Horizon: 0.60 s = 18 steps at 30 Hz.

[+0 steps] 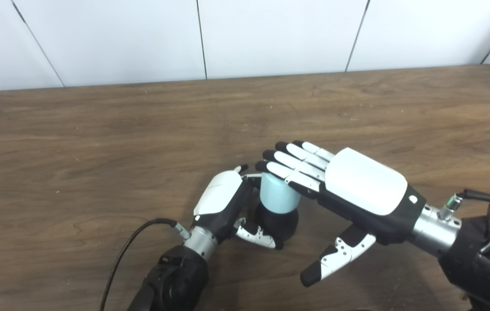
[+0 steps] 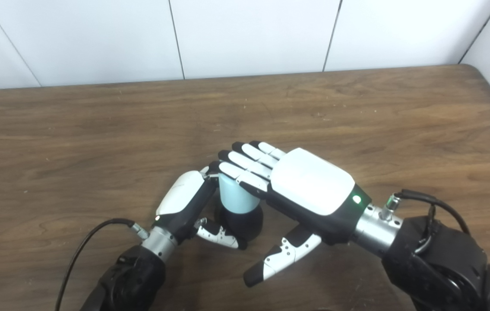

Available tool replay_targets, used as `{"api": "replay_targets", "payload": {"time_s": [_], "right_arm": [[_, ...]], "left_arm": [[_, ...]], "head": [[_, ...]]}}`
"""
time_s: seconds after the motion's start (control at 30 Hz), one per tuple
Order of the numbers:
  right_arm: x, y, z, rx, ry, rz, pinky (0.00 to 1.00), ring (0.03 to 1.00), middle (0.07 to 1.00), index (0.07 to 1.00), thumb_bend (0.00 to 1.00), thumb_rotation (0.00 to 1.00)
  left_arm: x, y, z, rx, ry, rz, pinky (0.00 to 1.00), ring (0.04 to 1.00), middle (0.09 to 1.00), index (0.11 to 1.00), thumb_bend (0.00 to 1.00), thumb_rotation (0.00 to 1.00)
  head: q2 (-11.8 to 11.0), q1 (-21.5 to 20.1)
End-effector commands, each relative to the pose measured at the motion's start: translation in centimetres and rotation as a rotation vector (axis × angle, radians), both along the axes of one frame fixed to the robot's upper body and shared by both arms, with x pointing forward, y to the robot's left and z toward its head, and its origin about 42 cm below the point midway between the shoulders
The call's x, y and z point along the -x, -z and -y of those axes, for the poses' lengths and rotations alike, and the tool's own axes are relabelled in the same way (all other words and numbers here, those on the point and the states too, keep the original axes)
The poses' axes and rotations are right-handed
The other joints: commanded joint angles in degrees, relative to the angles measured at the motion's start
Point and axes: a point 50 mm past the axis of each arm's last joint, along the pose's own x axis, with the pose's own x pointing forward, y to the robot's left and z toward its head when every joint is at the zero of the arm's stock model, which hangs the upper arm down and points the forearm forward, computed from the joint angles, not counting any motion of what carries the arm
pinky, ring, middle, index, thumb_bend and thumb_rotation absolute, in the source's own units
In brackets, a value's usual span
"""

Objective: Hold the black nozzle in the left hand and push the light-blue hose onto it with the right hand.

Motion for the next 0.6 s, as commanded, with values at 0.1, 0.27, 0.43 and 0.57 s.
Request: {"api": "replay_targets", "payload": {"time_s": [0.1,0.27,0.43,0.57], "right_arm": [[0.4,-0.5,0.1,0.018,-0.034,0.039,1.00,1.000,1.000,0.983,0.65,1.00],[0.2,0.2,0.6,0.029,-0.025,0.028,1.00,1.000,1.000,0.980,0.65,1.00],[0.3,0.9,0.5,0.029,-0.020,0.014,1.00,1.000,1.000,0.972,0.64,1.00],[0.4,1.2,0.2,0.023,-0.020,-0.001,1.00,1.000,1.000,0.968,0.64,1.00]], "left_arm": [[0.6,2.1,-0.1,-0.075,0.027,-0.123,0.98,0.698,0.518,0.462,0.52,0.00],[0.7,2.0,-0.1,-0.072,0.026,-0.122,0.98,0.679,0.518,0.462,0.52,0.00],[0.8,2.0,-0.2,-0.071,0.025,-0.122,0.98,0.687,0.518,0.462,0.52,0.00],[0.8,2.0,-0.2,-0.072,0.025,-0.122,0.98,0.684,0.524,0.459,0.52,0.00]], "head": [[0.1,0.0],[0.3,0.0],[0.3,0.0],[0.6,-0.1]]}}
